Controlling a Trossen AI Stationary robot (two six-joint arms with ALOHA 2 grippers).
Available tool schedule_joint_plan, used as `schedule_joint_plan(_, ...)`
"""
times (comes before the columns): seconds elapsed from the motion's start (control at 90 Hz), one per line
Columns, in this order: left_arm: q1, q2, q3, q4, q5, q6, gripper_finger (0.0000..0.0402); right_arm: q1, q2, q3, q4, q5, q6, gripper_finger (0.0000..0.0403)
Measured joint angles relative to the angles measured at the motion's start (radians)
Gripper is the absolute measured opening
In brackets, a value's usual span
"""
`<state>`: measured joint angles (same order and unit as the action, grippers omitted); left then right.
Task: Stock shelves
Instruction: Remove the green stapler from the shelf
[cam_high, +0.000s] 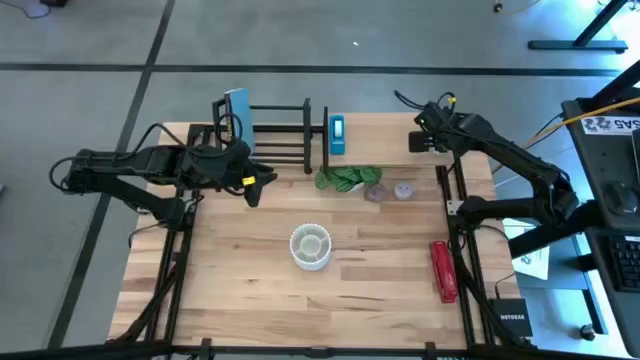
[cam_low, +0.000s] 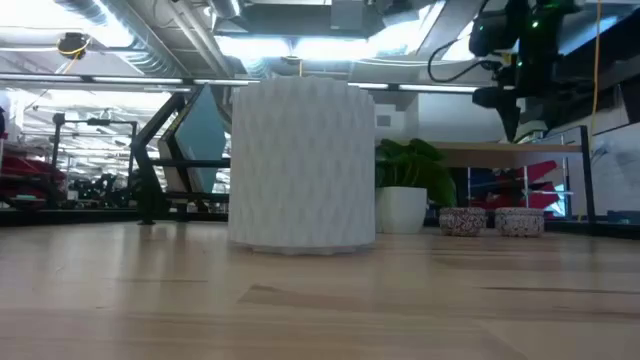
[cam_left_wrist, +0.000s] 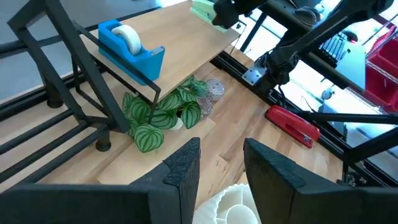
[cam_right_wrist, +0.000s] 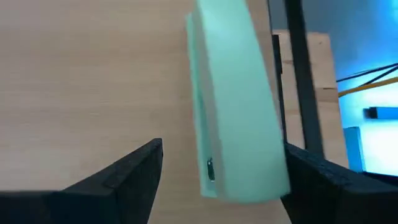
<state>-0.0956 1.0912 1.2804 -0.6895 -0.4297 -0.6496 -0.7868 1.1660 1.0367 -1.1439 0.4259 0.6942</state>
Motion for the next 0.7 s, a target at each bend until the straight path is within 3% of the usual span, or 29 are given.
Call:
schedule_joint_plan(0.133,0.0,0.0,0.0,0.0,0.0,-0.003,0.0107,0.0,0.021,0.0,0.0,-0.013,-0.007,0.0227)
schedule_joint_plan(0.389,-0.001,0.0,0.0,0.0,0.0,-0.005,0.0107,0.0,0.009,0.003,-0.011,-0.016,-0.04,0.01)
schedule_joint_plan(0.7,0.0,0.0,0.0,0.0,0.001,-0.002,0.0107,0.013,-0.017,0.15,-0.111,-0.054,-0.053,0.0098)
